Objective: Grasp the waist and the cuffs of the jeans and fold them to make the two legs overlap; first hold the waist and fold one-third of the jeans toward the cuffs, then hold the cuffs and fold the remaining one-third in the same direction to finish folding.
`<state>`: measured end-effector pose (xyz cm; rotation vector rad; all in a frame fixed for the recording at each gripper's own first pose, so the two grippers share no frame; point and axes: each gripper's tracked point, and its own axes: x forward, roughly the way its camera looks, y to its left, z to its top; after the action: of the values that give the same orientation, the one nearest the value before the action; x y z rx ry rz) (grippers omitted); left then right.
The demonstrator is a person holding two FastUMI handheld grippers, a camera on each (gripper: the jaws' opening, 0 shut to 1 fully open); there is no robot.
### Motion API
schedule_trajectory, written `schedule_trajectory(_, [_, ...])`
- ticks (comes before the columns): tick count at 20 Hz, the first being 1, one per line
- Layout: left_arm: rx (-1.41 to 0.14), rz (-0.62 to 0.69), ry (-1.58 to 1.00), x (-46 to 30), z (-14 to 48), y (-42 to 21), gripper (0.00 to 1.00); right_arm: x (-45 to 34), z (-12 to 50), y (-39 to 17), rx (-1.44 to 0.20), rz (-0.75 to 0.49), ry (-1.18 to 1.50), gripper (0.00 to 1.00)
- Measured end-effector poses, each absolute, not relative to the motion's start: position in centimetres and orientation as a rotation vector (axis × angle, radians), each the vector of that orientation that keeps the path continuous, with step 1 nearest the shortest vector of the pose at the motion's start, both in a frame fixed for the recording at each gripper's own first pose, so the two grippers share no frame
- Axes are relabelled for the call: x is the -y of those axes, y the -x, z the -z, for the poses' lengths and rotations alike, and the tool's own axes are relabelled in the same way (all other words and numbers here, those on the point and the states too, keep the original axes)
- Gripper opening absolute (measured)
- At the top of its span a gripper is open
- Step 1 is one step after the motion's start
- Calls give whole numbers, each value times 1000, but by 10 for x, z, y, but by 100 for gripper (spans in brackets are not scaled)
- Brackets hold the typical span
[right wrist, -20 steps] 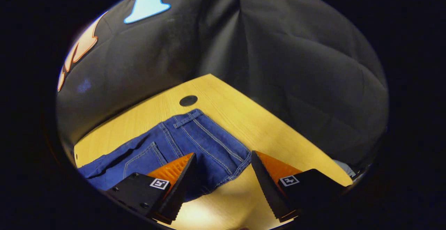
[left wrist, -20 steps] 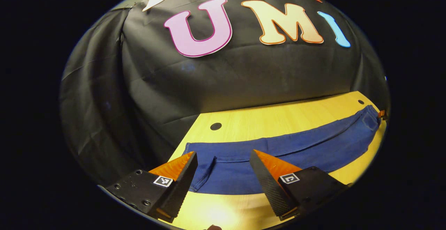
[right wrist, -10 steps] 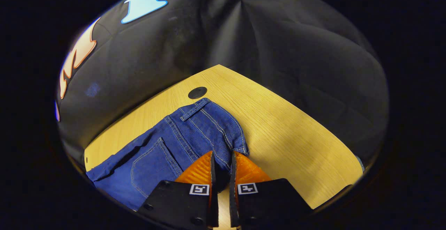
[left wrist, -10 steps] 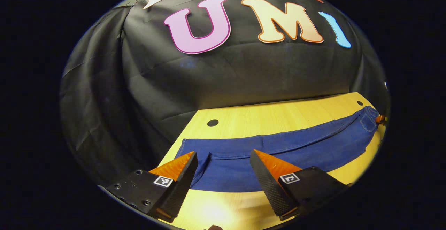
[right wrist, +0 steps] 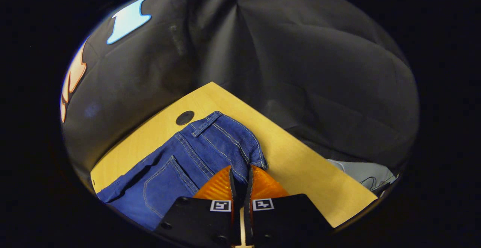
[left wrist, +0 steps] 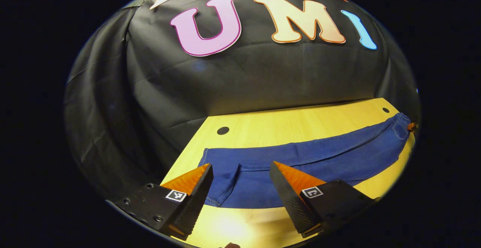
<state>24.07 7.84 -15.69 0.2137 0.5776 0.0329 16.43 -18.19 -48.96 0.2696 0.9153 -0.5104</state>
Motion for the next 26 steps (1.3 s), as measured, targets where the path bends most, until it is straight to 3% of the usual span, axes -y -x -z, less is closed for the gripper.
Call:
schedule_trajectory(6, [-554,10,-176,-92,153,-246,95,157,385,-190,-709,409,-270,6])
schedule_trajectory(12, [-537,79,-129,-123,151,-258,95,135,306,-137,-582,248,-211,6])
schedule_trajectory(26, [-575,139,-86,-213,166,-246,95,117,299,-128,-578,-59,-217,6])
